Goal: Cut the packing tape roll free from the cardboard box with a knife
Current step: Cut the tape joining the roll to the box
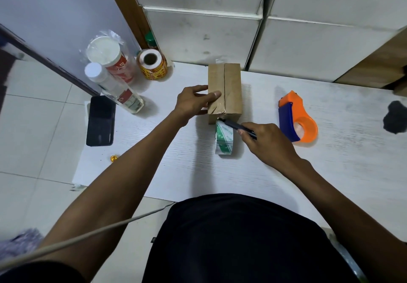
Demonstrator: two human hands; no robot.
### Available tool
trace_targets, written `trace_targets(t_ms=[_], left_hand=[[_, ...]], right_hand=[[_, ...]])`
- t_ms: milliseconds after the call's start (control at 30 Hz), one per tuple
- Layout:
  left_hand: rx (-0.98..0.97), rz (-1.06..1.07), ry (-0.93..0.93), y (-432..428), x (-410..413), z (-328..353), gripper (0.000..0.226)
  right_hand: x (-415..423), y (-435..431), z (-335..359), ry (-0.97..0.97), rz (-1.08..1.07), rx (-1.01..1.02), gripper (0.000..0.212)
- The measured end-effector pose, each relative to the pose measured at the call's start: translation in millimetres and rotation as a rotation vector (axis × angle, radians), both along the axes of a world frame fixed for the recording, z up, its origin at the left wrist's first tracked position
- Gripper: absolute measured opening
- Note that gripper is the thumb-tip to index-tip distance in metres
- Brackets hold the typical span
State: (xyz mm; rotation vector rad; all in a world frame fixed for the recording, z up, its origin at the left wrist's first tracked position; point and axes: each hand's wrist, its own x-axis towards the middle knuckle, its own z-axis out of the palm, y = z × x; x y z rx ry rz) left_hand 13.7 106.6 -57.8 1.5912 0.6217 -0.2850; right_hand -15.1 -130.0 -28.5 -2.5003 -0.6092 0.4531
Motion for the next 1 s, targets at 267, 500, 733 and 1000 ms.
trace_targets(t_ms=[267, 500, 733, 1000], left_hand=[[0.176, 0.153, -0.025, -51, -91, -6, 0.047], [0.198, -0.045, -0.058, -85, -109, -17, 0.025], [0.470, -0.028, -0.280, -68, -106, -14, 0.080], [0.973, -0.717, -0.443, -28, -62, -4, 0.110]], right_hand=[[-1, -2, -2, -0.003, -0.011, 0.031, 0.027], [-1, -1, -3, -0.022, 0.022, 0.027, 0.030], [0, -4, -4, -0.011, 0.015, 0.030, 0.031], [-1, -3, -3, -0.011, 0.016, 0.033, 0.030]])
